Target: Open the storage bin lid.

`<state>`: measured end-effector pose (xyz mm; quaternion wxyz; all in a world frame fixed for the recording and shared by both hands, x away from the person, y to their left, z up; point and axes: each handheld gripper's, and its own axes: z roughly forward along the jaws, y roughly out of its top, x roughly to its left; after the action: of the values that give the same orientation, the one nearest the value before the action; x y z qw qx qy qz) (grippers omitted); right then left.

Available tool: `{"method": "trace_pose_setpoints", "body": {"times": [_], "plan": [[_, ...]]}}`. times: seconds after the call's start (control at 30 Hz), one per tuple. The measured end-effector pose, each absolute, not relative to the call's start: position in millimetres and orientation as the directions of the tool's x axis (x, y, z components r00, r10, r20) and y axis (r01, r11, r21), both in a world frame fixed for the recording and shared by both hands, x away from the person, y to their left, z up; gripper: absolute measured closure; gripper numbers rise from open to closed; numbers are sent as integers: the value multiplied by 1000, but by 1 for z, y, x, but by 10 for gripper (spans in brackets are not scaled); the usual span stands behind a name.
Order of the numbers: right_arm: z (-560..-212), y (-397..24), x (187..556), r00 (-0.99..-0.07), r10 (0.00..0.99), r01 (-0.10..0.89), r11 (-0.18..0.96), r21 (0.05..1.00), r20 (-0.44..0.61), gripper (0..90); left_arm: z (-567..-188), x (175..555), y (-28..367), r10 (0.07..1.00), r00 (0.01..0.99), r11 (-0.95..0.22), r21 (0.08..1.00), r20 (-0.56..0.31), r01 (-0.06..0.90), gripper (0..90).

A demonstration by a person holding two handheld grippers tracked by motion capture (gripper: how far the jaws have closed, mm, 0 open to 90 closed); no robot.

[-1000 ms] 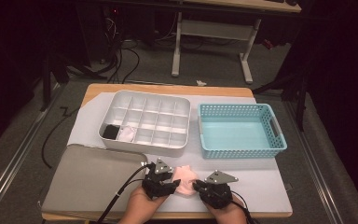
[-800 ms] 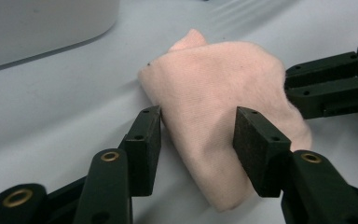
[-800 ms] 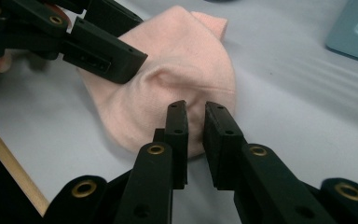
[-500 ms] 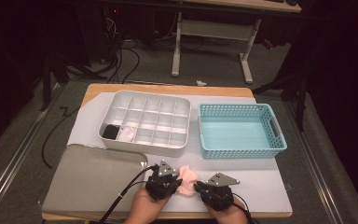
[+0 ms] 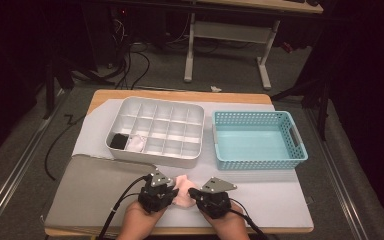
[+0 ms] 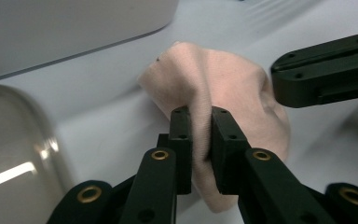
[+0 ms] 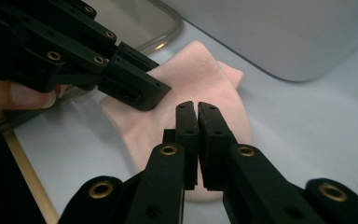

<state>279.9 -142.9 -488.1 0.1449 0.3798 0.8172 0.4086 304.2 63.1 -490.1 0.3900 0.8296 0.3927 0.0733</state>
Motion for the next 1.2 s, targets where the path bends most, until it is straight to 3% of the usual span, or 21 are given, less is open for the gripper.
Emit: {"method": "trace_pose_setpoints", "body": {"times": [0.37,0.73,1.2], "plan": [[-508,-123,300,-685,719,546,399,737,117,899,-486,303,72,708,676,-362,717,-205,596,778],[-493,-141,283,-667,739,533,383,755,96,876,-486,303,67,716,678,-385,716,-166,583,796],[-508,-146,272,-663,742,555,395,732,102,885,-486,302,60,712,685,-384,729,-157,567,776]]}}
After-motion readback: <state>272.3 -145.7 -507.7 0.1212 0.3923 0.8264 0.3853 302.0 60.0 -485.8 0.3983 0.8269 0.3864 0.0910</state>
